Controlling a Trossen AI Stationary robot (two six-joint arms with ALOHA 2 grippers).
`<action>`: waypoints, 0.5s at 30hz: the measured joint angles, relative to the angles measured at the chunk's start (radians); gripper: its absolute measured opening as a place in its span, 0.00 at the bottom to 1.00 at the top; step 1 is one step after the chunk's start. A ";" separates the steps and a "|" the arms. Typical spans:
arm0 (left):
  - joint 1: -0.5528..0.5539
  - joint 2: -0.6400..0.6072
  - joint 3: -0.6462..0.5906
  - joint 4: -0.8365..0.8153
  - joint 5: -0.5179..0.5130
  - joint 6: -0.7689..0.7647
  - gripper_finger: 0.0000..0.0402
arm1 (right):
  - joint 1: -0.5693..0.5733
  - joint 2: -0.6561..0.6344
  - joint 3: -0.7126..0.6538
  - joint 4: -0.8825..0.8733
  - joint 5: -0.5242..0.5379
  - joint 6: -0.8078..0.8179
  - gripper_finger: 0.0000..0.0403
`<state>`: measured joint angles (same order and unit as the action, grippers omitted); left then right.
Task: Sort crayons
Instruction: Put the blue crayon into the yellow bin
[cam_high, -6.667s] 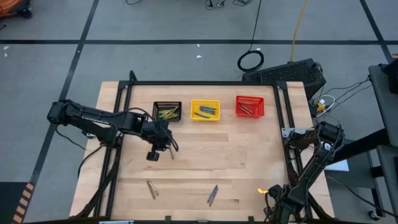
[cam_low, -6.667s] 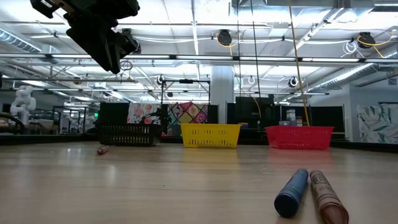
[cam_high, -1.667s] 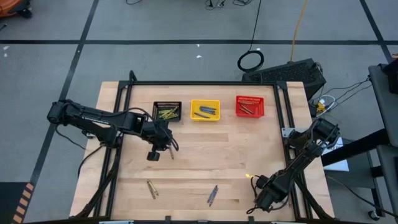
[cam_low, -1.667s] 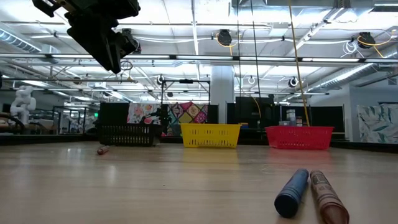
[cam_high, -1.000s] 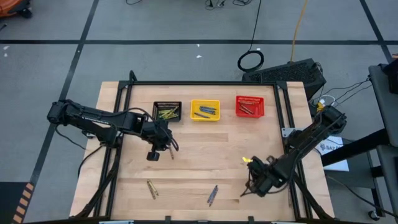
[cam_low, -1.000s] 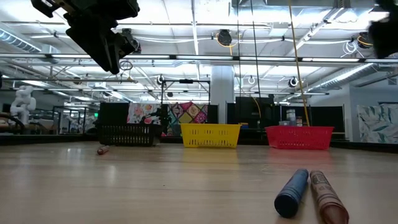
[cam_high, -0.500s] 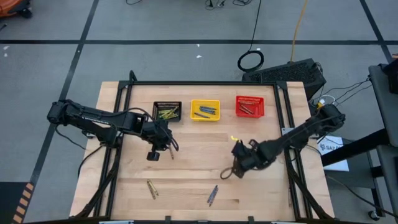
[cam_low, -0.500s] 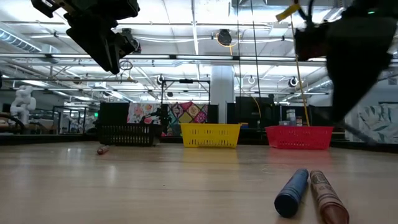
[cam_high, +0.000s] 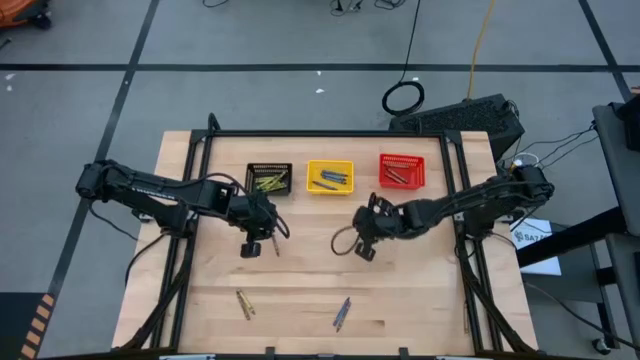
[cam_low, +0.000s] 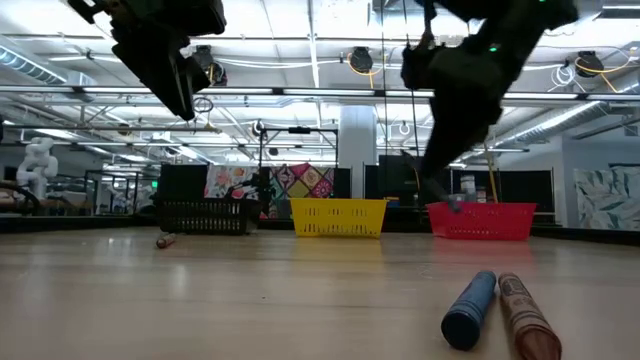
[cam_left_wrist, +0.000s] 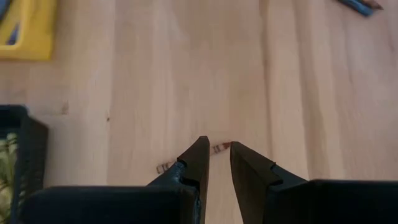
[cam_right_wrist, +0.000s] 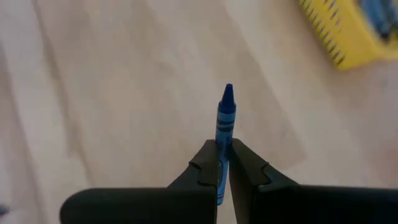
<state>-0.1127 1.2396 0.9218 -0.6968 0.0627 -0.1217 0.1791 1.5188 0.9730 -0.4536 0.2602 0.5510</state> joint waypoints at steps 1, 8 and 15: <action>0.000 0.000 0.000 0.000 -0.013 -0.019 0.17 | -0.019 0.000 0.000 0.013 -0.001 -0.030 0.00; 0.000 0.000 0.000 0.019 -0.100 -0.133 0.17 | -0.163 0.000 0.000 0.137 -0.002 -0.212 0.00; 0.000 0.000 0.000 0.026 -0.124 -0.214 0.17 | -0.307 0.000 0.000 0.318 -0.107 -0.364 0.00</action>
<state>-0.1127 1.2396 0.9218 -0.6708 -0.0616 -0.3361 -0.1276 1.5188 0.9730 -0.1356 0.1529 0.1868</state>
